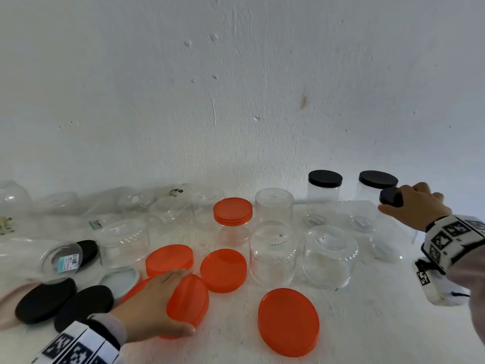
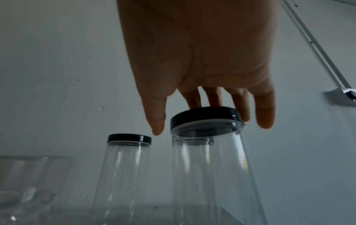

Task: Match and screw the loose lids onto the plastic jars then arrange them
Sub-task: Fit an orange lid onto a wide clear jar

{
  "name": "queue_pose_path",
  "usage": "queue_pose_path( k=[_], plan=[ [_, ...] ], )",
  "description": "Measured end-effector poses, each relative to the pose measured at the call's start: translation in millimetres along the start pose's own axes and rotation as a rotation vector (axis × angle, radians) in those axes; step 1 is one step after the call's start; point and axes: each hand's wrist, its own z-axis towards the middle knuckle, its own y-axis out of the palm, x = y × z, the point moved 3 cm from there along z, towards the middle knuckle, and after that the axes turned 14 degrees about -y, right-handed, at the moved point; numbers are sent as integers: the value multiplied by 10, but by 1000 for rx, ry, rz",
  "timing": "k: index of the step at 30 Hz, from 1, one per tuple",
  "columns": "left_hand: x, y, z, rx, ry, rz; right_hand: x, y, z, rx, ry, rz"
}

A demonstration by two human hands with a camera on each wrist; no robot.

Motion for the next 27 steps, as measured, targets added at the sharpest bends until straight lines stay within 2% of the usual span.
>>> queue_pose_path(
  k=[5,7,9,11,13,16,18,20,27],
  plan=[
    [29,-30,-26,8,-3,-54,-81,-11,-45,-91,72,-185],
    [28,-37,-25,13,-11,-61,-159,-9,-55,-93,46,-288],
    [39,-45,-26,16,-20,-66,-307,-6,-57,1,-115,-317],
    [61,-56,-35,16,-26,-79,-525,35,-99,40,-340,-166],
    [81,-68,-48,14,-30,-100,-730,166,-185,-134,-428,-40],
    [91,-70,-73,17,-32,-113,-912,438,-310,-480,-378,-80],
    [81,-67,-91,23,-21,-122,-948,569,-364,-585,-351,-94],
    [63,-62,-116,25,-8,-137,-962,616,-404,-598,-322,-85],
    [-26,-63,-198,35,33,-199,-1033,438,-553,-480,-307,-114]
  ],
)
